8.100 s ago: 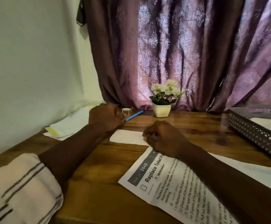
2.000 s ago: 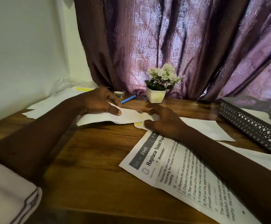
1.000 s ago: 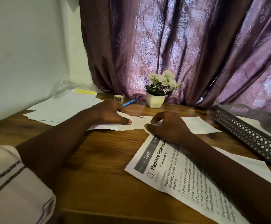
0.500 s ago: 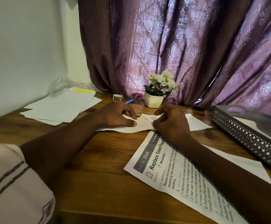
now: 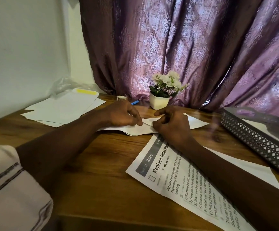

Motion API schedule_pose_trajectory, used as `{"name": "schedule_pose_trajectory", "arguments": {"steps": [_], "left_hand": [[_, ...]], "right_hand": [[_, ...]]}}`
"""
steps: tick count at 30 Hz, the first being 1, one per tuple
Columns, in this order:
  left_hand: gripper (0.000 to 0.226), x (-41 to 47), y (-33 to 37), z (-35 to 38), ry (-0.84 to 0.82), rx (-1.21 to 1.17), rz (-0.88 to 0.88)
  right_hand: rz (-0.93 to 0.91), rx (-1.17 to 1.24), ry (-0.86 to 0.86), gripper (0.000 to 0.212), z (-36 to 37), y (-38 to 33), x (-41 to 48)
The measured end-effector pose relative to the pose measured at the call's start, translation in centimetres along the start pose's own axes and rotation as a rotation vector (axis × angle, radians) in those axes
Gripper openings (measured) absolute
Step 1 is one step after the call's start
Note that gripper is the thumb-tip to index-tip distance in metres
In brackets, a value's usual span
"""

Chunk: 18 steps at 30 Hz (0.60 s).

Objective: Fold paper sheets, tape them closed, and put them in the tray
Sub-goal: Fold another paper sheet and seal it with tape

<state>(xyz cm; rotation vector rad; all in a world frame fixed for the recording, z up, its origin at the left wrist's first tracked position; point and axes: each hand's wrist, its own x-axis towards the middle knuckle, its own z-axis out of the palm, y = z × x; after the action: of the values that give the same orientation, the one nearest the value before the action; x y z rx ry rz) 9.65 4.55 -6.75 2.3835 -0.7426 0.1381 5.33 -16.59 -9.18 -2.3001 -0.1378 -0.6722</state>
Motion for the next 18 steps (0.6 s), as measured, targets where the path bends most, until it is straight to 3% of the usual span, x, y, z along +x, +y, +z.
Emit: {"name": "schedule_pose_trajectory", "arguments": {"steps": [4,9,13,15,18], "left_hand": [[0.024,0.1,-0.3,-0.6,-0.032,-0.067,-0.030],[0.015,0.7,-1.4,0.8,0.153,-0.074,-0.051],[0.024,1.0,-1.0,2.3,0.301,-0.013,-0.083],[0.029,0.9,-0.4,1.9,0.276,0.014,-0.064],[0.049,0.8,-0.2,-0.6,0.077,0.395,-0.174]], "right_hand": [[0.046,0.077,-0.029,0.021,-0.1,0.1,0.2],[0.119,0.201,-0.124,0.018,0.1,0.7,0.5],[0.145,0.251,-0.189,0.021,-0.1,1.0,0.9],[0.122,0.267,-0.242,0.026,-0.6,1.2,0.9],[0.030,0.207,-0.323,0.021,-1.2,1.5,0.8]]}}
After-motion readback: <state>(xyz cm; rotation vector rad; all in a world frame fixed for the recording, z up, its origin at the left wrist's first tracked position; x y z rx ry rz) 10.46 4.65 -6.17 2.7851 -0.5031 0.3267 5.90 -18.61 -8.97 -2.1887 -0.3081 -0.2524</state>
